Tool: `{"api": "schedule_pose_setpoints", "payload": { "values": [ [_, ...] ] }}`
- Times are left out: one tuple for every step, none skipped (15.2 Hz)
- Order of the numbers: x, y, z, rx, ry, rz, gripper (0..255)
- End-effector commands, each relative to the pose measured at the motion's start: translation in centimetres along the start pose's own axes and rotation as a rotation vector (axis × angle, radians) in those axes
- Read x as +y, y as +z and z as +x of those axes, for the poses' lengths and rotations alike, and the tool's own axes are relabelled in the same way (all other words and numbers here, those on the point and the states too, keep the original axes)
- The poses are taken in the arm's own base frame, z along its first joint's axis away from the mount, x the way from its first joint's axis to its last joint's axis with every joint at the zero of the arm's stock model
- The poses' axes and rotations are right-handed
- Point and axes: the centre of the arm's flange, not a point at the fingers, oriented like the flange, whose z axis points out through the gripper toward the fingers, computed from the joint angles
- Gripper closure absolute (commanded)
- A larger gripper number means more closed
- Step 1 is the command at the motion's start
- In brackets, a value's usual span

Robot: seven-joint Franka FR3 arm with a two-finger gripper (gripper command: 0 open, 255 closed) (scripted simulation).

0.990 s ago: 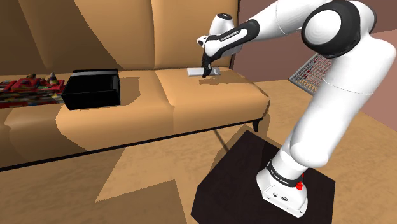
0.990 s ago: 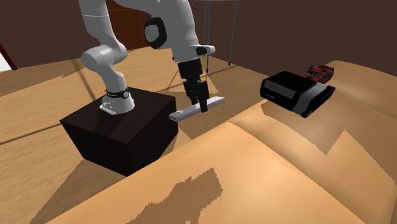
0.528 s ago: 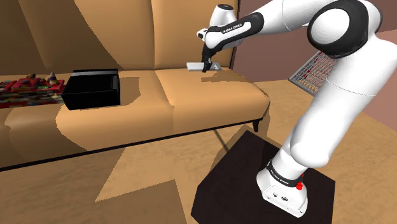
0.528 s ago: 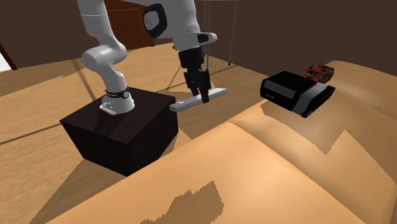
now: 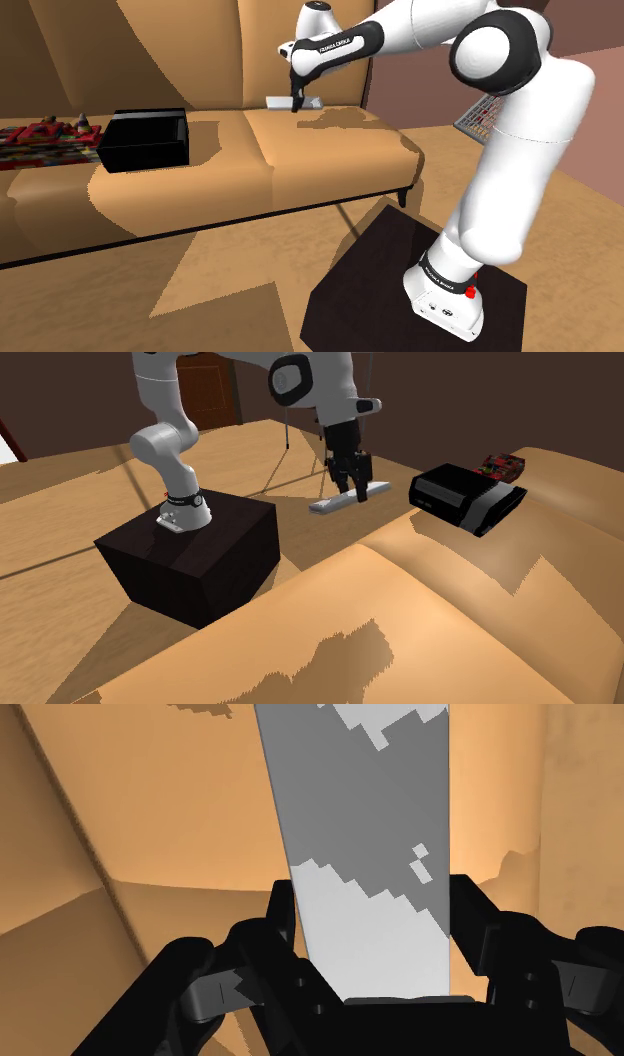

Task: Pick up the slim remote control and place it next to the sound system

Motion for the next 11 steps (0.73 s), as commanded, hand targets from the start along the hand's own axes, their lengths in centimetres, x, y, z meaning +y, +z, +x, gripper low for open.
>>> {"api": "schedule_pose_setpoints", "payload": {
  "values": [
    [0.1,0.0,2.6,0.0,0.002,0.0,255],
    [0.0,0.0,3.9,0.0,0.002,0.0,255],
    [0.0,0.1,5.2,0.0,0.002,0.0,255],
    [0.0,0.2,6.5,0.0,0.002,0.0,255],
    [0.0,0.3,7.8,0.0,0.002,0.0,255],
    [0.0,0.4,9.2,0.0,0.002,0.0,255],
    [0.0,0.4,10.5,0.0,0.002,0.0,255],
    [0.0,0.5,11.8,0.0,0.002,0.0,255],
    [0.0,0.6,13.1,0.0,0.002,0.0,255],
    [0.0,0.7,14.4,0.0,0.002,0.0,255],
    [-0.1,0.7,15.7,0.0,0.002,0.0,255]
  ]
}}
